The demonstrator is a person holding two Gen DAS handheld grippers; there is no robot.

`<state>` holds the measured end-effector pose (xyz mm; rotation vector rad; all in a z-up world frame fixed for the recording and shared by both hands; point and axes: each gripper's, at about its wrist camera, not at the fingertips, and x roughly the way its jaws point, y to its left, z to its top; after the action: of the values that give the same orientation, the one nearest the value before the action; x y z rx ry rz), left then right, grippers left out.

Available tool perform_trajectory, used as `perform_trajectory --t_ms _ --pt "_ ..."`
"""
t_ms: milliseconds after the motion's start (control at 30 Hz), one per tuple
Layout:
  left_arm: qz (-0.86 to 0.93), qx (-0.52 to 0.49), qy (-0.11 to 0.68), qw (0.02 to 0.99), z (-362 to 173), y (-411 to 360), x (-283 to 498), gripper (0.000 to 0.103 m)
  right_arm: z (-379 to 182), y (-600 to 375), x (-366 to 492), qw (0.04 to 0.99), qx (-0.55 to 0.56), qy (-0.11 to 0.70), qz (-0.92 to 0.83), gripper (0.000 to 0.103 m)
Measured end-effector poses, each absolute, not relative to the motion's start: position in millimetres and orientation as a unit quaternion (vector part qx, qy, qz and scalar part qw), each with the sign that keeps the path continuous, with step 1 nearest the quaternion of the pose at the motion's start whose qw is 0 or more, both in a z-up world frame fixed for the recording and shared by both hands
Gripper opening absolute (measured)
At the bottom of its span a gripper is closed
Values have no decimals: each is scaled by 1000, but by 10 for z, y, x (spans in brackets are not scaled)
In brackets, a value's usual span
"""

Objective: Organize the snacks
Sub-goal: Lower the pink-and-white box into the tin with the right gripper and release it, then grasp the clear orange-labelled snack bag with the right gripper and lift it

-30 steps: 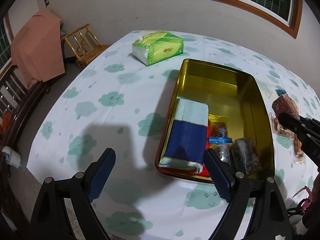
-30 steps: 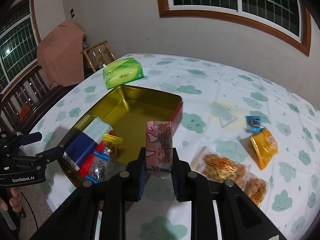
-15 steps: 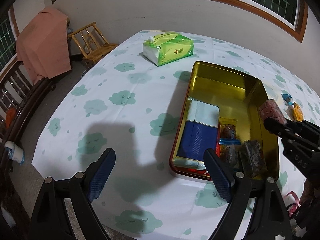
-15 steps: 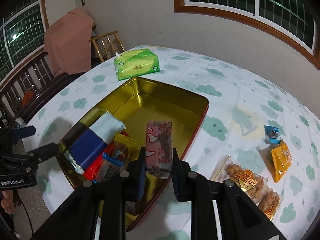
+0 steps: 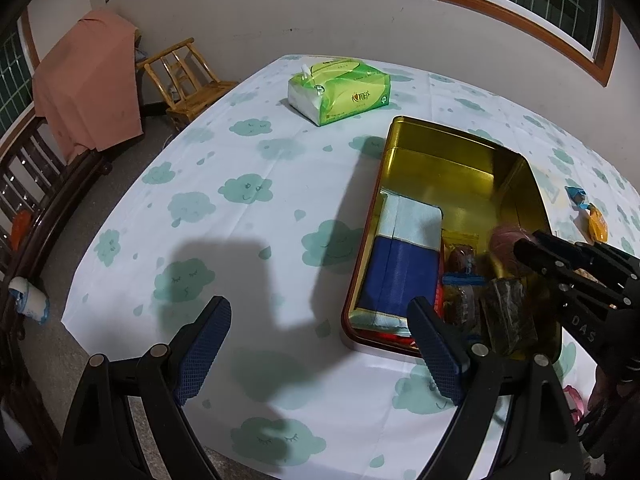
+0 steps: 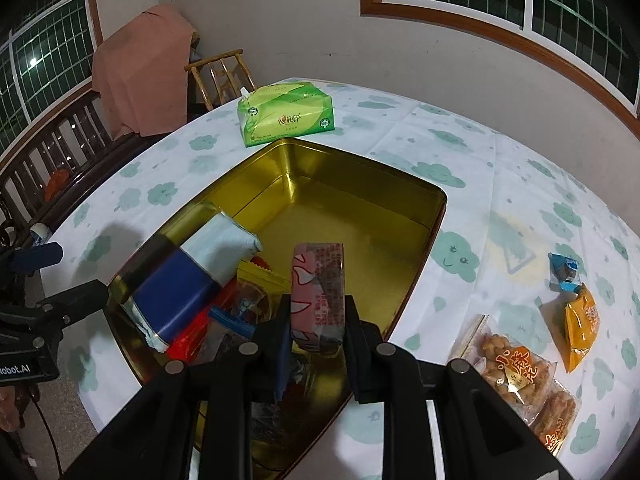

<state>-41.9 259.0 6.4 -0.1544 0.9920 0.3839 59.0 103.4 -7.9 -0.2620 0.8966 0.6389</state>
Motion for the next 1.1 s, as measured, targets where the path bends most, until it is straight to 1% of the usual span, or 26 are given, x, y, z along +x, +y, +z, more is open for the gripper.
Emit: perform_trajectory --t_ms 267,400,500,533,600,667,733,867,1100 --pt "177 -76 469 862 79 2548 -409 88 10 852 560 853 -100 419 295 24" --pt "166 -80 467 865 97 2488 -378 88 77 542 479 868 -85 410 266 27" --pt "156 -78 465 868 114 2411 -340 88 97 255 440 883 -98 402 220 29" --pt "152 -78 465 869 120 2382 -329 88 101 169 437 887 -102 400 205 30" --pt "144 -75 464 871 124 2318 -303 88 95 -26 449 894 -109 401 165 38" --pt "137 -72 465 872 124 2244 -271 88 82 -218 457 901 -108 398 132 52" --pt "130 -67 465 873 128 2174 -249 88 18 -404 497 902 -107 408 94 56" --pt "116 -60 466 875 136 2043 -206 88 -145 -635 606 892 -76 440 72 56" --pt "95 -34 468 878 159 1783 -97 88 -355 -726 708 879 -46 471 67 56"
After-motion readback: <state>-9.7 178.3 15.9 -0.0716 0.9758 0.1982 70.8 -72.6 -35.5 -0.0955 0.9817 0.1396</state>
